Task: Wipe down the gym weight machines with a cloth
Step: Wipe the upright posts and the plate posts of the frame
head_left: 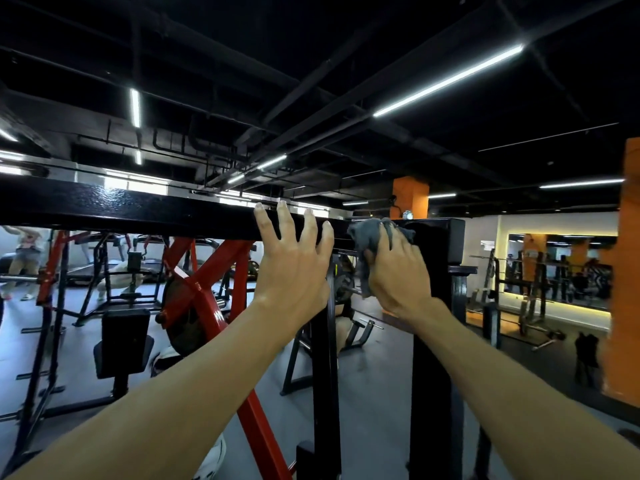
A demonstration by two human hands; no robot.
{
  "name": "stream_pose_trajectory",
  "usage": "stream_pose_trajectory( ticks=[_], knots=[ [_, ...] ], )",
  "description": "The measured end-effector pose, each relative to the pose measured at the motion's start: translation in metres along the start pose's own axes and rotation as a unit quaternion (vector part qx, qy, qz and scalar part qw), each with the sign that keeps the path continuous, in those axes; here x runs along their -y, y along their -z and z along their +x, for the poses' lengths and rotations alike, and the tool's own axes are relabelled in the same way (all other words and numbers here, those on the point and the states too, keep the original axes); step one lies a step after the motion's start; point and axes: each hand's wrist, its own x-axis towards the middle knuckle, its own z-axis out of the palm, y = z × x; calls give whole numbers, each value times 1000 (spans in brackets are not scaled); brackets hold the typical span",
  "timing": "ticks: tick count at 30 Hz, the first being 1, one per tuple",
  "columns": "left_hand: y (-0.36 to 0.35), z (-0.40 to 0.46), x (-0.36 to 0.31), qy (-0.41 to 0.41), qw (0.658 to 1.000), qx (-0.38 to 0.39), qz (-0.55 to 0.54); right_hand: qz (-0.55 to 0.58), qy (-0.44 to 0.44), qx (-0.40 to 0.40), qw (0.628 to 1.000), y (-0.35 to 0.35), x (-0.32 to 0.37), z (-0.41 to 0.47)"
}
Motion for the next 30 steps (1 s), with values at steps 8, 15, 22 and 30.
stream_pose_trajectory(
  ticks=[8, 15, 22, 30],
  knots=[
    [-5, 3, -3, 10, 1000, -20, 5, -155, 80, 121, 977, 17, -19, 58],
    [-6, 1, -3, 9, 1000, -16, 15, -86, -7, 25, 996, 8, 2, 31],
    [-9, 1, -2, 4, 1000, -8, 30, -127, -34, 41, 990, 17, 14, 8],
    [5, 2, 1, -5, 999, 40, 25, 297, -274, 148, 903, 47, 47, -51]
  ],
)
